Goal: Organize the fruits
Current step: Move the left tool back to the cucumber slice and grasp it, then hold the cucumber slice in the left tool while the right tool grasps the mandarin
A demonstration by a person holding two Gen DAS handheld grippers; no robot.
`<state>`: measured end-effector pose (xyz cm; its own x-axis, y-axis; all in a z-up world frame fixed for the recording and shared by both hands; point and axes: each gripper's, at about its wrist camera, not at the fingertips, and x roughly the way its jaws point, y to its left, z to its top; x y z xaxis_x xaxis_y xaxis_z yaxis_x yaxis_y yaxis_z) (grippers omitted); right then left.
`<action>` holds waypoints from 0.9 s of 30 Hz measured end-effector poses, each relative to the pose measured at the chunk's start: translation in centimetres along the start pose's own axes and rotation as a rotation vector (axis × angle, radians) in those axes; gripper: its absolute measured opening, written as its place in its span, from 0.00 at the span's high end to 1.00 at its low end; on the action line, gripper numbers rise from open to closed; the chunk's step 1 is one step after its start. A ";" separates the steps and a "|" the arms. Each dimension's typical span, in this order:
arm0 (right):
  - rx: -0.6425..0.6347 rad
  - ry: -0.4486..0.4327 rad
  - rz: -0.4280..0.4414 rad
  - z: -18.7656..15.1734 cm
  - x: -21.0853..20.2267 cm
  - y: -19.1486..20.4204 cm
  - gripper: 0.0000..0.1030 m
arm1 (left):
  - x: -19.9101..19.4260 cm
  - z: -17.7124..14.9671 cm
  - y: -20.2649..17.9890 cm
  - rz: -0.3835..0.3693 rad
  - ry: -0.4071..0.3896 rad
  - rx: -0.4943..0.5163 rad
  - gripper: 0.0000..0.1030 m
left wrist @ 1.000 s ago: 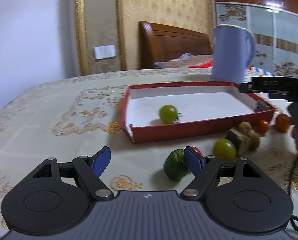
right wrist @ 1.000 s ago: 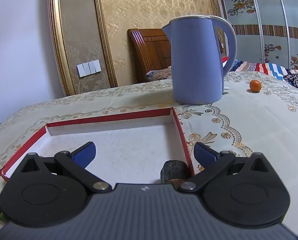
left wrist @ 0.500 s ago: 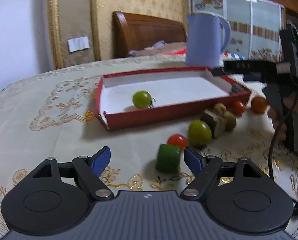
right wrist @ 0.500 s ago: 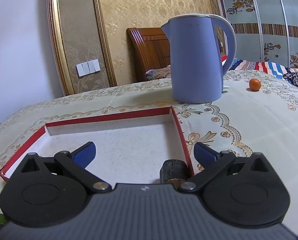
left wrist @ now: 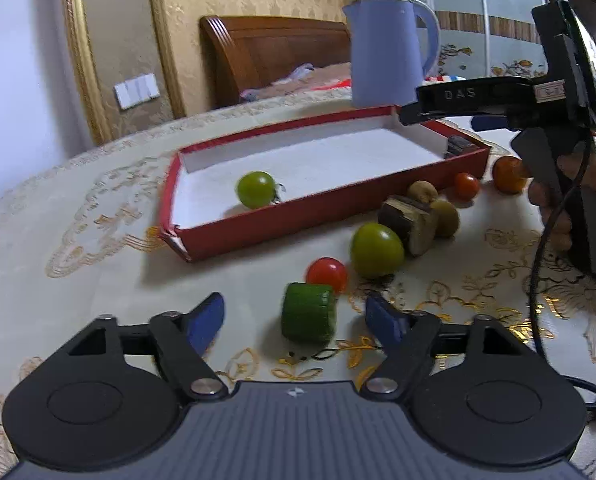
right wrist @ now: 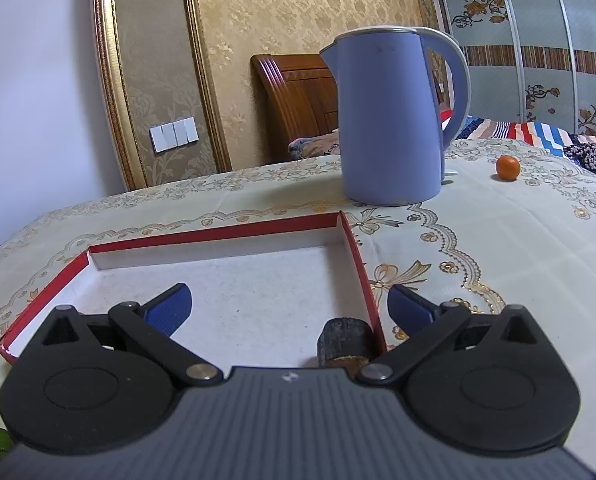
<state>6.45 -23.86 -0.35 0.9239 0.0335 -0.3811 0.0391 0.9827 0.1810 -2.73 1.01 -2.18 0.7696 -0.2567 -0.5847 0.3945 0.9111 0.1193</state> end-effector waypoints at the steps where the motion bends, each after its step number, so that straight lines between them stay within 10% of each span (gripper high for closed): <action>1: -0.001 0.002 0.000 0.0 0.0 0.0 0.00 | 0.1 0.1 -0.1 -0.013 0.004 -0.004 0.38; 6: -0.002 0.002 -0.001 0.0 0.0 -0.1 0.00 | 0.2 -0.1 -0.6 -0.014 -0.002 0.017 0.44; 11: -0.009 -0.004 -0.002 0.0 -0.1 0.1 0.00 | 0.0 -0.3 -0.3 -0.013 -0.010 -0.007 0.75; 27: -0.008 -0.067 -0.051 0.2 -0.7 -0.1 0.00 | -0.2 -0.5 0.4 -0.027 -0.031 -0.041 0.75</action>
<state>5.84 -24.05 0.11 0.9443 -0.0290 -0.3279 0.0843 0.9842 0.1560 -2.96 1.62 -2.39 0.7742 -0.2904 -0.5624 0.3949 0.9160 0.0707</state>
